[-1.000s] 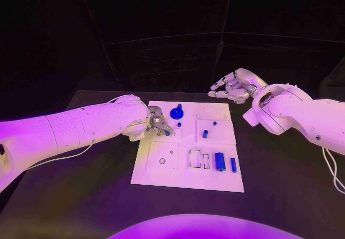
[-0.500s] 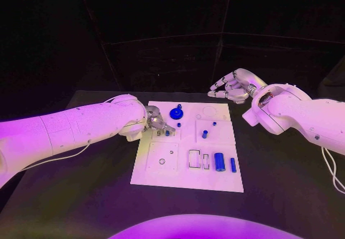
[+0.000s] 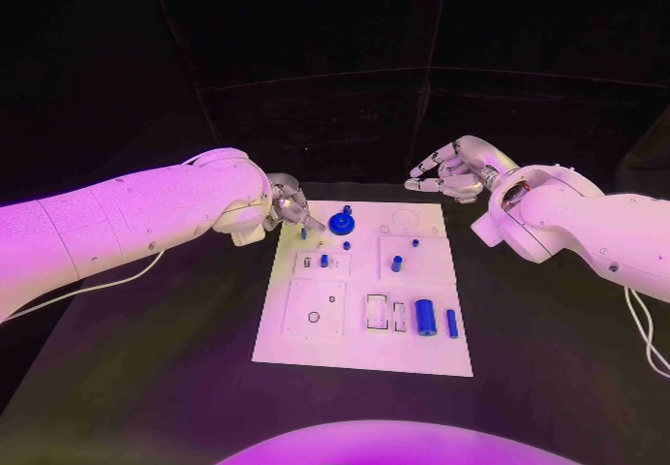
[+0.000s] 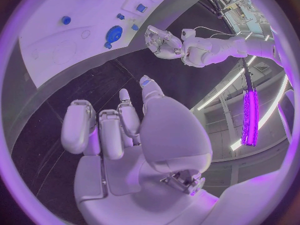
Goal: Assemble the parts on the task board
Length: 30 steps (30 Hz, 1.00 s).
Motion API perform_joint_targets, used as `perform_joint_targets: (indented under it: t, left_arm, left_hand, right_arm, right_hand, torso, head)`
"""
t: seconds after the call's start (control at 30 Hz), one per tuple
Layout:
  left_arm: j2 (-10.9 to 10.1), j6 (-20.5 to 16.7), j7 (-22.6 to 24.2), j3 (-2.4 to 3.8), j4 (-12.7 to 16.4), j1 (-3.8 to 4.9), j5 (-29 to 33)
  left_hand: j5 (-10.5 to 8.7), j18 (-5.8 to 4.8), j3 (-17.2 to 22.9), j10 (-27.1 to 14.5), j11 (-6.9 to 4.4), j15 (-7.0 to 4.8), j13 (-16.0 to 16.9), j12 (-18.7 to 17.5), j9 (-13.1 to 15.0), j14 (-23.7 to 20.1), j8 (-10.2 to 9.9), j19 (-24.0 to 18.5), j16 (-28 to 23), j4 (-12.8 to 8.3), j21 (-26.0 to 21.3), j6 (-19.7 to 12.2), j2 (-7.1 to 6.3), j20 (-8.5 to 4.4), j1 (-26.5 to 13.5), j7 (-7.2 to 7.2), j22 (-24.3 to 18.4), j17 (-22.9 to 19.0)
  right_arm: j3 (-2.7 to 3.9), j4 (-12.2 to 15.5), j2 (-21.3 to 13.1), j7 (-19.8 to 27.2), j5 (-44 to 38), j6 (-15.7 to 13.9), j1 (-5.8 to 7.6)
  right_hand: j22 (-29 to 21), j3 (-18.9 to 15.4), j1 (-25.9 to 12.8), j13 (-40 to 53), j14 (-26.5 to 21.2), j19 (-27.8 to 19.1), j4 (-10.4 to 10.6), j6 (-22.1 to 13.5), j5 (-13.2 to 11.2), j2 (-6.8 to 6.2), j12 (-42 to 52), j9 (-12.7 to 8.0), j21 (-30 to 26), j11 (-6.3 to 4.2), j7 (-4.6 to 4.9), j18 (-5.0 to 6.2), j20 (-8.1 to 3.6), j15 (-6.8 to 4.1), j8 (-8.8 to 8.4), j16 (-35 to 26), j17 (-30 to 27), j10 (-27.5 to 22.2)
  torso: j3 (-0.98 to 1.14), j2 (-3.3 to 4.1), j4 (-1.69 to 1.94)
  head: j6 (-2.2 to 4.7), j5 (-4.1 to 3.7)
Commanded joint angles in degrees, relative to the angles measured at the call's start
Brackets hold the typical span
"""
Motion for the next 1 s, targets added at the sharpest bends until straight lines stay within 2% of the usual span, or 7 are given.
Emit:
perform_joint_targets:
  t: [0.03,0.1,0.23,0.47,0.53,0.7,1.0]
  left_arm:
    - [1.1,5.4,0.7,0.12,-3.0,0.6,0.5]
    - [2.2,6.3,0.8,0.16,-5.5,0.9,-0.2]
    - [4.2,7.9,0.9,0.12,-9.5,1.13,-1.9]
    - [7.0,9.2,0.6,-0.05,-15.0,0.87,-3.8]
    - [7.8,9.5,0.5,-0.08,-16.4,0.67,-4.1]
    - [9.3,9.8,0.4,-0.19,-19.0,0.1,-4.5]
    - [11.3,10.9,0.8,-0.28,-22.4,-0.85,-4.7]
  left_hand:
    - [-0.13,-0.38,-0.2,0.0,0.36,0.5,0.2,0.3,-0.6,5.9,-0.6,0.1,0.2,-0.3,-0.2,0.1,0.07,0.46,0.6,0.25,0.0,15.1]
    - [-0.07,-0.35,-0.5,0.2,0.52,0.63,0.5,0.6,-1.2,5.9,-1.1,0.1,0.2,-0.1,-0.3,0.3,0.37,0.67,0.5,0.37,0.0,15.1]
    - [-0.13,-0.32,-2.0,0.1,0.77,0.81,0.3,0.6,-2.1,5.9,-2.0,0.0,0.2,0.8,-0.4,0.3,0.1,0.93,-0.4,0.54,-0.1,15.1]
    - [-0.12,-0.3,-5.7,0.3,0.68,0.84,0.7,1.1,-3.3,5.9,-2.6,0.2,0.2,3.7,-0.2,1.5,0.64,1.09,-2.7,0.44,0.2,15.1]
    - [-0.14,-0.32,-6.7,0.4,0.57,0.77,0.8,1.3,-3.6,5.9,-2.6,0.2,0.2,4.5,-0.2,1.9,0.8,1.04,-2.9,0.34,0.4,15.1]
    - [-0.17,-0.34,-7.9,0.5,0.44,0.65,1.0,1.5,-3.8,5.9,-2.5,0.3,0.2,5.3,-0.1,2.4,0.89,0.94,-3.0,0.18,0.5,15.1]
    - [-0.17,-0.37,-8.7,0.5,0.36,0.58,1.0,1.5,-3.9,5.9,-2.5,0.3,0.2,5.8,0.0,2.7,0.99,0.87,-2.9,0.07,0.7,15.1]
  right_arm:
    - [0.04,0.0,0.1,0.4,-0.2,0.3,0.12]
    - [0.04,0.0,0.3,0.4,-0.2,0.3,0.12]
    - [0.04,-0.2,0.5,0.4,-0.2,0.3,0.12]
    - [0.04,-0.4,0.7,0.5,-0.2,0.4,0.11]
    - [0.04,-0.4,0.8,0.5,-0.2,0.5,0.11]
    - [0.04,-0.5,1.0,0.5,-0.2,0.5,0.11]
    - [0.04,-0.6,1.2,0.6,-0.2,0.6,0.1]
  right_hand:
    - [-0.1,-0.2,-0.5,0.0,3.4,-0.4,0.0,-0.3,-0.2,0.3,-0.3,-0.1,-0.3,-0.24,-0.14,-0.27,0.01,-0.31,0.26,-0.3,2.4,-0.2]
    - [-0.1,-0.2,-0.5,0.0,3.4,-0.4,0.0,-0.3,-0.2,0.3,-0.3,-0.1,-0.3,-0.24,-0.14,-0.27,0.01,-0.31,0.26,-0.3,2.4,-0.2]
    - [-0.1,-0.2,-0.5,-0.1,3.4,-0.4,0.0,-0.3,-0.2,0.32,-0.4,-0.1,-0.3,-0.24,-0.14,-0.27,0.01,-0.31,0.26,-0.3,2.4,-0.2]
    - [-0.1,-0.2,-0.5,-0.1,3.4,-0.4,0.0,-0.3,-0.2,0.32,-0.4,-0.1,-0.3,-0.24,-0.14,-0.27,0.01,-0.31,0.26,-0.3,2.4,-0.3]
    - [-0.1,-0.2,-0.5,-0.1,3.4,-0.4,0.0,-0.3,-0.2,0.32,-0.4,-0.1,-0.3,-0.24,-0.14,-0.27,0.01,-0.31,0.26,-0.3,2.4,-0.3]
    - [-0.1,-0.2,-0.5,-0.1,3.4,-0.4,0.0,-0.3,-0.2,0.32,-0.4,-0.1,-0.3,-0.24,-0.14,-0.27,0.01,-0.31,0.26,-0.3,2.4,-0.3]
    - [-0.1,-0.2,-0.5,-0.1,3.4,-0.4,0.0,-0.3,-0.2,0.32,-0.4,-0.1,-0.3,-0.24,-0.14,-0.27,0.01,-0.31,0.26,-0.3,2.4,-0.3]
  torso:
    - [0.14,0.02,-0.02]
    - [0.08,0.18,-0.22]
    - [-0.07,0.17,-0.15]
    - [-0.08,0.2,0.03]
    - [-0.05,0.13,-0.04]
    - [0.02,0.09,-0.19]
    - [0.05,0.09,-0.13]
  head:
    - [0.2,0.29]
    - [0.28,0.36]
    - [0.3,0.28]
    - [0.25,0.44]
    - [0.16,0.54]
    - [0.15,0.64]
    - [0.05,0.63]
